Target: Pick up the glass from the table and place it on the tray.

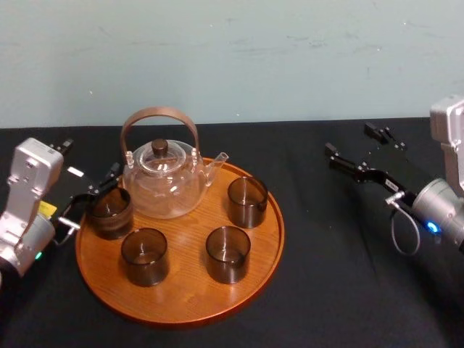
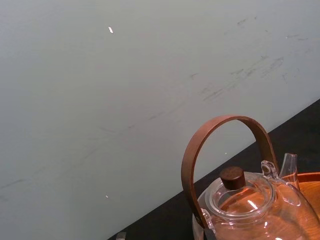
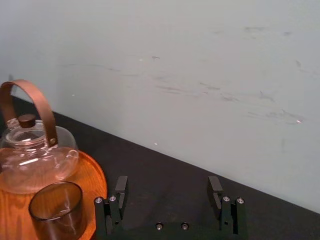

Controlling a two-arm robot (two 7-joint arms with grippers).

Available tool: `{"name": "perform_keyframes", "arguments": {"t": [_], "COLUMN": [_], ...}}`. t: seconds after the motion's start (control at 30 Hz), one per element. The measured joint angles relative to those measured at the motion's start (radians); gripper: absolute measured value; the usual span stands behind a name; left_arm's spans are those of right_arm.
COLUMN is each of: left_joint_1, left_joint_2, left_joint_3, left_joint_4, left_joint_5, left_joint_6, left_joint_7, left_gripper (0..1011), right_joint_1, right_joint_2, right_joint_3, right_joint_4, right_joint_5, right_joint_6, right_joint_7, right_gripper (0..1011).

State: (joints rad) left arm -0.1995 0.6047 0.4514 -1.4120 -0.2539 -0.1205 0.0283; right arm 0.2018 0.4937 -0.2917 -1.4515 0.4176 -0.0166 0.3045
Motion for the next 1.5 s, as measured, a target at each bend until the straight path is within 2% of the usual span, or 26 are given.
{"name": "perform_keyframes", "arguments": {"t": [0.3,0.5,0.83,1.5], "left_joint_1": [0.000,0.000,0.000,0.000], "left_joint_2": [0.000,0.000,0.000,0.000], "left_joint_3": [0.000,0.000,0.000,0.000], "left_joint_4": [0.000,0.000,0.000,0.000], "left_joint_5": [0.000,0.000,0.000,0.000], "left_joint_6": [0.000,0.000,0.000,0.000], "left_joint_7": [0.000,0.000,0.000,0.000], "left_gripper": [1001,1001,1001,1001], "right_joint_1": [-0.038,-0.041,-0.037,-0.036], "right_joint_2": [-0.050,-0.076,-0.100,-0.097], "right_joint_3": [0.026,0.037,0.052,0.049], "right_joint_4": [0.061,0.099,0.126,0.125], "right_joint_5": [-0.024,-0.040,-0.062,-0.060], "right_joint_6": [-0.083,-0.112,-0.119,-0.118], "right_joint_7": [-0.025,-0.029,-0.026,-0.024], "right_gripper": [1002,1002,1002,1002]}}
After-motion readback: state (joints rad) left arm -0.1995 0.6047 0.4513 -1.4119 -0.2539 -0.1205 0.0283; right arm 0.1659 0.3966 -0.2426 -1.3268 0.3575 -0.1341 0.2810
